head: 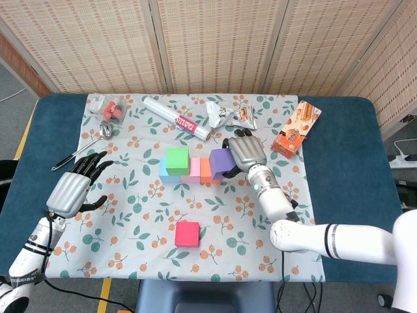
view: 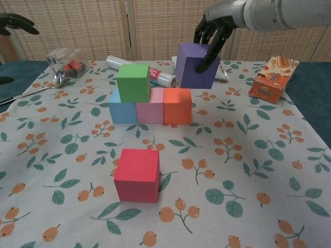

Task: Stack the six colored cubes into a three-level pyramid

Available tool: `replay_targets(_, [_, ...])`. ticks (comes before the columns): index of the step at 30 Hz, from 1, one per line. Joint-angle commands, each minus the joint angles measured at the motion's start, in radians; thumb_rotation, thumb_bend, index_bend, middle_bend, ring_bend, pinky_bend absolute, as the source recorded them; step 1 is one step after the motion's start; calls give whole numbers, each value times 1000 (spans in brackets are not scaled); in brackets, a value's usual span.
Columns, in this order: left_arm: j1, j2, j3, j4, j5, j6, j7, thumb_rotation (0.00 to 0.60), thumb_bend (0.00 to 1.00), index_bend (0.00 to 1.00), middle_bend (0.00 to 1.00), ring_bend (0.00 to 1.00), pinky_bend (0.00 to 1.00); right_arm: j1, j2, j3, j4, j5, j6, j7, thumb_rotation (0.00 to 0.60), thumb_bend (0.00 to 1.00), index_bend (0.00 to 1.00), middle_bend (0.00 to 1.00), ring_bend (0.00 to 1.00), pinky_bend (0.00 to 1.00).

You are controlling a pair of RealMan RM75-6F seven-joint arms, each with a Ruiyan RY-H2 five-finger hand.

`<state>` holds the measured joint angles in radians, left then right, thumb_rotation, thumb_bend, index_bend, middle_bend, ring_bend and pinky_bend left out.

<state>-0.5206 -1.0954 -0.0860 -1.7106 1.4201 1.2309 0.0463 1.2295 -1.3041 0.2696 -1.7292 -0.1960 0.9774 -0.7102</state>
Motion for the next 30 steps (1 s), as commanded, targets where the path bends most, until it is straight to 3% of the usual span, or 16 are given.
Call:
replay_targets(1, [6, 2, 1, -1, 6, 3, -2, 600, 290, 141, 18, 0, 119, 36, -33, 6, 32, 49, 22, -37, 600, 296, 566, 465, 198, 191])
replay_targets(5, [13, 0, -2, 2, 9, 4, -14, 600, 288, 141, 18, 0, 119, 102, -117, 9, 149, 142, 44, -111, 600, 297, 567, 466, 198, 191])
replay_targets(11, [18, -1, -8, 9, 15, 2, -27, 600, 290, 141, 18, 0, 119, 145, -181, 30, 233, 211, 52, -168, 600, 297, 566, 466, 198, 191])
replay_targets(30, [37, -13, -12, 36, 40, 7, -76, 600, 292, 138, 17, 0, 118, 207, -293, 101, 337, 311, 95, -314, 600, 297, 556, 466, 198, 191])
